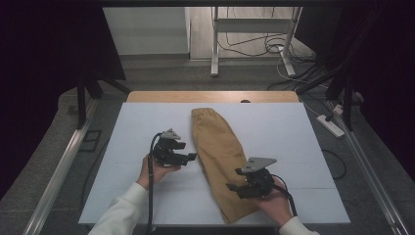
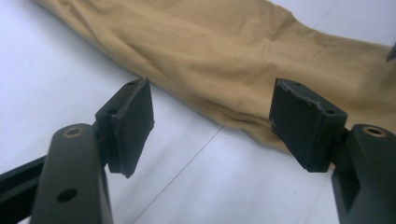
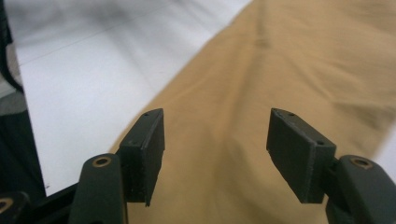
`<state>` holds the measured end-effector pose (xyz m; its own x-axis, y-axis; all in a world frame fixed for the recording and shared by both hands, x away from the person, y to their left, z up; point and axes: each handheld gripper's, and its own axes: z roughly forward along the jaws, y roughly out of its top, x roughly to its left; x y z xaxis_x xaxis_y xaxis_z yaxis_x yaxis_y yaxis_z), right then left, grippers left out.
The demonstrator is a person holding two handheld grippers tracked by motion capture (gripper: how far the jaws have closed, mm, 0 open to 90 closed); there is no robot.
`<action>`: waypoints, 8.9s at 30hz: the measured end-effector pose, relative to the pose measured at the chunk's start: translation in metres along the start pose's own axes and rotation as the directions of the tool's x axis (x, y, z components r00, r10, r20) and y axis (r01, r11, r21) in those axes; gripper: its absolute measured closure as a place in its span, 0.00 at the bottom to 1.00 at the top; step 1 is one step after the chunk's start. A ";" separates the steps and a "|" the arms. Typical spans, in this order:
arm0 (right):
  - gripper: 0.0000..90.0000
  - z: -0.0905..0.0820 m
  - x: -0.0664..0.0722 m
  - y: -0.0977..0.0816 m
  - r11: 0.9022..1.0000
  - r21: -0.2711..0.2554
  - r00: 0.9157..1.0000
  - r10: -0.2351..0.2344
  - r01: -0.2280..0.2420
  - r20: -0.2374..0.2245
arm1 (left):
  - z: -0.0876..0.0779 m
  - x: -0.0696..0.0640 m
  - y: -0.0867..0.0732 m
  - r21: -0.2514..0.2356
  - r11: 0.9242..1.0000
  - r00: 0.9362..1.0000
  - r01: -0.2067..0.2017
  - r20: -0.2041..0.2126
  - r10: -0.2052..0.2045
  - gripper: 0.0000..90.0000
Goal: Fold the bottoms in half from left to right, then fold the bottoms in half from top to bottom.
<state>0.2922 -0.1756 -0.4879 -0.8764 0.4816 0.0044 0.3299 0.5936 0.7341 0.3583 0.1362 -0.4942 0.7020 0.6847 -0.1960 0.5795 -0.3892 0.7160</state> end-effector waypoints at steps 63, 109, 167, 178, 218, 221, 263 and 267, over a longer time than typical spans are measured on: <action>0.93 0.051 0.015 0.013 0.967 0.248 0.997 -0.064 0.051 0.046 | -0.005 0.004 -0.005 -0.010 1.000 1.000 0.000 -0.020 0.000 0.31; 0.94 0.073 0.064 0.030 0.980 0.176 0.983 -0.061 0.092 -0.173 | -0.008 0.011 -0.007 -0.018 0.999 0.999 0.028 -0.016 -0.029 0.30; 0.42 0.049 -0.033 0.030 0.995 -0.003 0.995 0.098 -0.098 -0.033 | -0.005 0.018 -0.009 -0.003 0.999 0.999 0.035 -0.018 -0.035 0.30; 0.41 0.056 -0.051 0.040 0.993 0.005 0.993 0.115 -0.115 -0.018 | -0.005 0.018 -0.007 -0.002 0.999 0.999 0.033 -0.026 -0.033 0.30; 0.40 0.069 -0.097 0.056 0.983 -0.004 0.982 0.183 -0.183 0.040 | 0.025 0.057 0.016 0.013 0.997 0.995 0.082 -0.051 -0.082 0.29; 0.40 0.069 -0.102 0.057 0.980 -0.007 0.979 0.198 -0.198 0.041 | 0.025 0.060 0.016 0.012 0.996 0.995 0.091 -0.046 -0.091 0.29; 0.41 0.131 -0.148 0.071 0.971 0.070 0.968 0.221 -0.230 0.116 | 0.070 0.084 0.031 0.080 0.985 0.988 0.154 -0.044 -0.151 0.33; 0.49 0.132 -0.145 0.073 0.973 0.079 0.972 0.208 -0.218 0.109 | 0.069 0.082 0.029 0.084 0.983 0.987 0.161 -0.025 -0.159 0.43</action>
<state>0.4899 -0.1168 -0.5246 -0.7446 0.6623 0.0830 0.5391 0.5234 0.6599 0.4612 0.1383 -0.5352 0.5902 0.7531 -0.2906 0.7176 -0.3245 0.6163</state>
